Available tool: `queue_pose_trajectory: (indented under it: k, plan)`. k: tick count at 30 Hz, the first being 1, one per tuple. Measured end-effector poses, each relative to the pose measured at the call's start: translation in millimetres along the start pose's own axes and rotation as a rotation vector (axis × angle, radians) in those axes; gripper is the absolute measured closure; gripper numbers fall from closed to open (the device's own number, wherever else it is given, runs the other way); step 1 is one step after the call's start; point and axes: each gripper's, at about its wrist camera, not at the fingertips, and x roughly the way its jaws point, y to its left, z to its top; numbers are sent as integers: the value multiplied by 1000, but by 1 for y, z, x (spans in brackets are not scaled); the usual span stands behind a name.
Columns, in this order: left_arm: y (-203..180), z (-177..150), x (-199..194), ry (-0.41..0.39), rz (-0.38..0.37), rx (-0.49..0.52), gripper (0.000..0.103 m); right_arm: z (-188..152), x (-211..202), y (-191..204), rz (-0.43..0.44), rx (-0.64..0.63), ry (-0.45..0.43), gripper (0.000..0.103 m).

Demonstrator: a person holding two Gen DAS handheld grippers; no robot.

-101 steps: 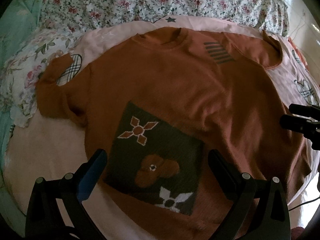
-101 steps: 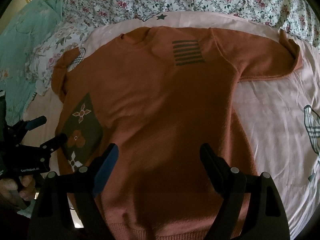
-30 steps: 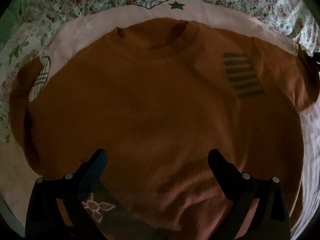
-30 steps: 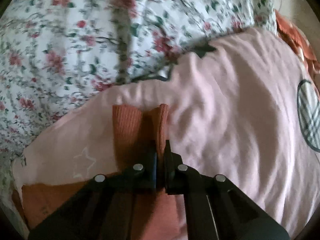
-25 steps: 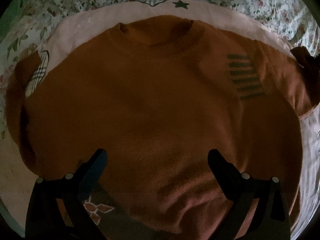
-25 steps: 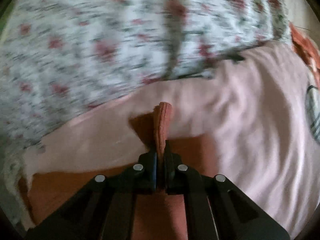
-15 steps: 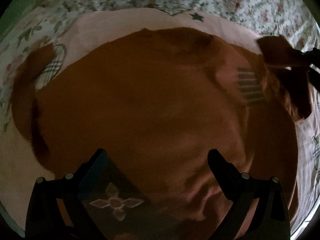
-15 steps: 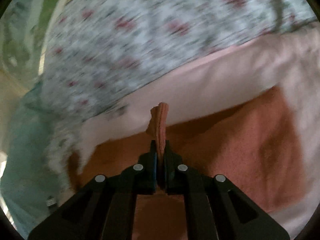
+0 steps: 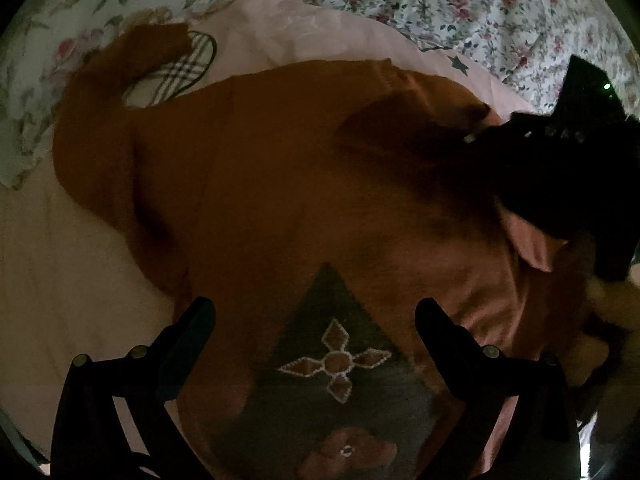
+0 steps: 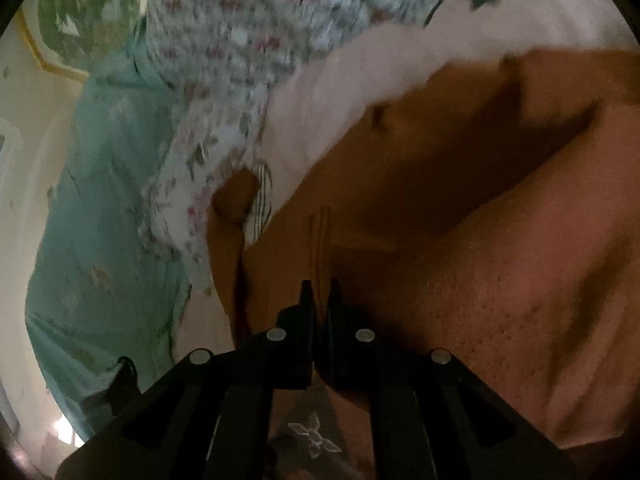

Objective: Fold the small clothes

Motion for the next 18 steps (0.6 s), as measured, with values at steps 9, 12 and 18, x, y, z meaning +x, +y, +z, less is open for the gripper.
queue_pose_trajectory:
  k: [9,12,18]
  plan:
    - [-1,28,39,67,-147,-84,3,-9,-5,-8,-22,24,36,61]
    - [-6,46,59,89,-185,-117,2,-12,-43,-14,-52,18,-24,60]
    - [-27,77,76,30,-193,-46,50,-29,-111,-42,-140,83,-129,60]
